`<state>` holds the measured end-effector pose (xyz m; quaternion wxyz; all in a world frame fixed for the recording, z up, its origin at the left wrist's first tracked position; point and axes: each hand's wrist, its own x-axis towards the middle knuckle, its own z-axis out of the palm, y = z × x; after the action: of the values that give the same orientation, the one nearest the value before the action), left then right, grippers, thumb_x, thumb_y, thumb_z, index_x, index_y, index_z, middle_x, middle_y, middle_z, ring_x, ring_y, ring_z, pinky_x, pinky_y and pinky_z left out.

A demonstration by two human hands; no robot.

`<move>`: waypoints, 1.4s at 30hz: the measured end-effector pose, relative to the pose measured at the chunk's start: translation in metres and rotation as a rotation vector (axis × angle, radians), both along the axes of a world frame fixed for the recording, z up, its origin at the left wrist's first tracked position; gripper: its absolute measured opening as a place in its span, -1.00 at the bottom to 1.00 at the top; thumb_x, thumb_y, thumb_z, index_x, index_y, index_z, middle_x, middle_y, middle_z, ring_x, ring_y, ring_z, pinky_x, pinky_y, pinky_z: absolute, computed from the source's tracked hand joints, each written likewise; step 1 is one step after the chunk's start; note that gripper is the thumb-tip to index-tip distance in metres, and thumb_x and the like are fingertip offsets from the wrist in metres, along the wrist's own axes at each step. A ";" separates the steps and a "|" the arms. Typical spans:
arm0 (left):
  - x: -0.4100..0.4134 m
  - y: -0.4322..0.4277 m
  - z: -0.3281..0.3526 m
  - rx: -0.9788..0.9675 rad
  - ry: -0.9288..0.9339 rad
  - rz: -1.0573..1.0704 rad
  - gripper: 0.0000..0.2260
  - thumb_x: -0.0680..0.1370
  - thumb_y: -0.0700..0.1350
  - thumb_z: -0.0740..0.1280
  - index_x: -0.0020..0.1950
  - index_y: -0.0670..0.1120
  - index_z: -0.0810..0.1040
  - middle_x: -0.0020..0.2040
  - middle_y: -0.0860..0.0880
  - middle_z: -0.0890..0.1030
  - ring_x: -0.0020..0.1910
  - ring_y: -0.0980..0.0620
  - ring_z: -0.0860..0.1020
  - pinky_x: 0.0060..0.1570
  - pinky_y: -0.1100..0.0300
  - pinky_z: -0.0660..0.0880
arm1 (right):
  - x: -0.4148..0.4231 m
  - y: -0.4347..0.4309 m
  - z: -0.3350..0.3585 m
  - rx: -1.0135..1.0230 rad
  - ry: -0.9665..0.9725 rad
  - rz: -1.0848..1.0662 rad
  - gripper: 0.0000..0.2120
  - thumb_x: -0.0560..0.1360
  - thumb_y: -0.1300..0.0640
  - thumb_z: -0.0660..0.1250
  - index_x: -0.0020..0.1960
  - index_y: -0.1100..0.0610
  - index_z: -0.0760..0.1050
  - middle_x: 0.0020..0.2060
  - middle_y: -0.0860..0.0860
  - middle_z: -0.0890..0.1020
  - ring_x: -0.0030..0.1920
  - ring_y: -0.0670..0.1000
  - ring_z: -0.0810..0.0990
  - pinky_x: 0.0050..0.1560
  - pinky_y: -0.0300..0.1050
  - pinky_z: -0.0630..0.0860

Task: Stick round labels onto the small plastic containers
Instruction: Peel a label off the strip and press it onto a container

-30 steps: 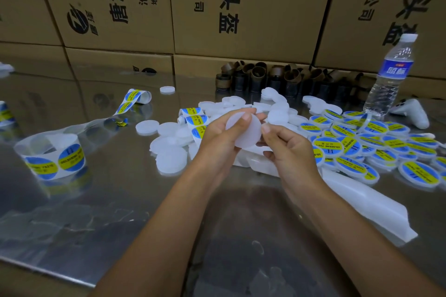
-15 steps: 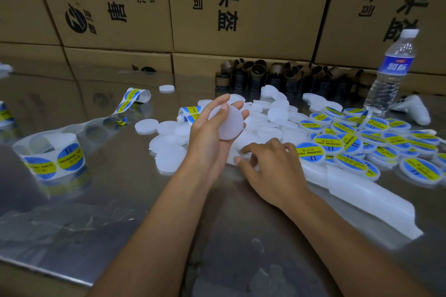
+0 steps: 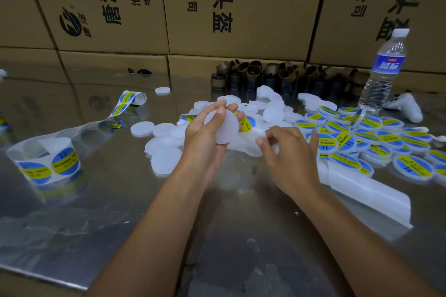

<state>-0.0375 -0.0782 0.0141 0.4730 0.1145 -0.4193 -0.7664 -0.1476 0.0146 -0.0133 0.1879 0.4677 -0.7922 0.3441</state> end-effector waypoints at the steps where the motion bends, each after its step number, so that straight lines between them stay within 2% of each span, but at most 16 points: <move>1: 0.000 0.000 0.000 0.008 -0.008 0.004 -0.88 0.59 -0.27 0.21 -0.02 -0.14 0.53 -0.22 -0.01 0.70 -0.21 0.00 0.68 -0.16 0.16 0.62 | -0.002 0.000 0.001 -0.026 -0.024 -0.027 -0.85 0.57 0.06 0.21 -0.13 0.09 0.45 -0.22 -0.05 0.56 0.09 0.01 0.43 0.37 0.00 -0.17; 3: 0.000 0.000 -0.001 0.009 -0.048 0.030 -0.90 0.58 -0.27 0.24 -0.03 -0.14 0.54 -0.24 0.00 0.70 -0.20 -0.01 0.68 -0.19 0.17 0.62 | -0.004 0.000 0.002 -0.092 -0.092 -0.052 -0.87 0.58 0.11 0.18 -0.10 0.12 0.45 -0.22 -0.04 0.54 0.08 0.05 0.45 0.39 0.04 -0.15; 6: -0.002 0.000 -0.004 -0.039 -0.195 0.148 -0.93 0.57 -0.21 0.30 -0.06 -0.09 0.57 -0.22 0.02 0.68 -0.22 0.04 0.68 -0.23 0.21 0.60 | -0.002 -0.003 0.003 -0.206 -0.191 -0.017 -0.90 0.56 0.16 0.19 -0.13 0.07 0.40 -0.30 -0.13 0.48 0.03 0.01 0.45 0.39 -0.03 -0.15; 9: -0.005 0.000 -0.009 -0.081 -0.371 0.205 -0.93 0.57 -0.11 0.32 -0.08 -0.03 0.59 -0.21 0.04 0.67 -0.26 0.10 0.67 -0.19 0.20 0.57 | 0.002 -0.003 0.005 -0.239 -0.237 0.021 -0.84 0.50 0.16 0.22 -0.24 0.00 0.35 -0.39 -0.21 0.42 -0.09 -0.13 0.34 0.41 -0.02 -0.14; 12: -0.007 0.000 -0.011 -0.092 -0.484 0.190 -0.79 0.55 0.09 0.31 -0.16 0.00 0.60 -0.27 0.07 0.68 -0.25 0.10 0.67 -0.14 0.19 0.57 | 0.004 -0.001 0.008 -0.219 -0.251 0.067 -0.82 0.37 0.05 0.12 -0.41 -0.06 0.25 -0.45 -0.17 0.41 -0.16 -0.20 0.28 0.42 -0.02 -0.15; 15: -0.008 -0.001 -0.010 -0.087 -0.535 0.230 -0.67 0.53 0.20 0.27 -0.23 -0.02 0.59 -0.13 -0.01 0.66 -0.07 -0.04 0.61 0.08 0.07 0.50 | 0.005 0.001 0.008 -0.176 -0.228 0.085 -0.79 0.34 0.03 0.09 -0.47 -0.06 0.22 -0.48 -0.14 0.40 -0.16 -0.20 0.28 0.43 0.00 -0.17; 18: -0.006 -0.001 -0.009 -0.027 -0.474 0.205 -0.65 0.51 0.18 0.31 -0.01 -0.10 0.63 0.10 -0.10 0.64 0.14 -0.13 0.57 0.25 -0.08 0.45 | 0.006 0.001 0.006 -0.128 -0.186 0.065 -0.77 0.35 0.02 0.08 -0.48 -0.03 0.23 -0.52 -0.12 0.37 -0.18 -0.18 0.27 0.42 -0.03 -0.20; 19: -0.005 -0.001 -0.010 -0.010 -0.454 0.198 -0.67 0.52 0.14 0.33 0.05 -0.10 0.63 0.13 -0.13 0.63 0.17 -0.15 0.56 0.25 -0.11 0.44 | 0.005 0.001 0.006 -0.109 -0.172 0.055 -0.78 0.35 0.01 0.08 -0.47 -0.01 0.27 -0.52 -0.12 0.37 -0.18 -0.17 0.28 0.42 -0.03 -0.21; 23: -0.003 -0.003 -0.011 0.051 -0.436 0.206 -0.78 0.53 0.01 0.36 0.09 -0.09 0.62 0.13 -0.12 0.64 0.19 -0.12 0.56 0.24 -0.13 0.45 | 0.005 0.003 0.006 -0.083 -0.127 0.016 -0.79 0.42 0.05 0.20 -0.36 0.07 0.44 -0.48 -0.13 0.44 -0.14 -0.12 0.34 0.41 -0.01 -0.22; 25: -0.002 -0.001 -0.010 0.057 -0.430 0.201 -0.78 0.54 -0.01 0.35 0.10 -0.09 0.62 0.12 -0.11 0.64 0.19 -0.11 0.56 0.25 -0.13 0.45 | 0.008 0.005 0.007 -0.128 -0.082 0.001 -0.86 0.45 0.06 0.24 -0.18 0.05 0.55 -0.40 -0.11 0.52 -0.09 -0.04 0.46 0.42 0.06 -0.18; 27: -0.002 0.000 -0.009 0.049 -0.431 0.196 -0.75 0.54 0.00 0.34 0.14 -0.11 0.61 0.10 -0.12 0.65 0.17 -0.11 0.57 0.25 -0.12 0.45 | 0.012 0.007 0.008 -0.189 -0.018 0.003 -0.73 0.45 0.04 0.23 0.08 0.08 0.56 -0.27 -0.05 0.59 -0.04 0.04 0.54 0.42 0.14 -0.09; 29: -0.002 0.001 -0.010 0.023 -0.450 0.189 -0.73 0.54 0.02 0.34 0.14 -0.10 0.61 0.09 -0.11 0.65 0.17 -0.11 0.57 0.26 -0.10 0.45 | 0.015 0.007 0.009 -0.217 0.063 0.047 -0.64 0.45 0.07 0.25 0.21 0.14 0.51 -0.12 0.02 0.62 0.01 0.09 0.56 0.41 0.18 0.04; 33: -0.002 0.004 -0.011 -0.073 -0.491 0.156 -0.74 0.54 0.05 0.33 0.07 -0.10 0.63 0.07 -0.13 0.66 0.14 -0.11 0.57 0.26 -0.07 0.41 | 0.019 0.006 0.011 -0.172 0.130 0.156 -0.67 0.48 0.10 0.26 0.22 0.13 0.54 0.08 0.07 0.59 0.13 0.12 0.55 0.31 0.17 0.24; 37: -0.005 0.008 -0.012 -0.157 -0.508 0.118 -0.76 0.54 0.06 0.33 0.03 -0.07 0.65 0.05 -0.11 0.67 0.15 -0.13 0.58 0.21 -0.03 0.45 | 0.017 0.005 0.010 -0.190 0.093 0.164 -0.74 0.50 0.15 0.29 0.15 0.15 0.59 0.08 0.08 0.60 0.10 0.14 0.55 0.22 0.25 0.35; 42: -0.006 0.010 -0.012 -0.250 -0.530 0.090 -0.81 0.55 0.05 0.31 -0.04 -0.02 0.65 -0.04 0.00 0.66 -0.03 0.05 0.56 -0.03 0.17 0.45 | 0.014 0.006 0.010 -0.199 0.049 0.166 -0.76 0.52 0.16 0.29 0.15 0.15 0.58 0.00 0.06 0.63 0.07 0.13 0.54 0.20 0.23 0.36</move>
<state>-0.0440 -0.0683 0.0017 0.3910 0.2701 -0.6140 -0.6302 -0.1337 0.0203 -0.0029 0.2238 0.5188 -0.7079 0.4239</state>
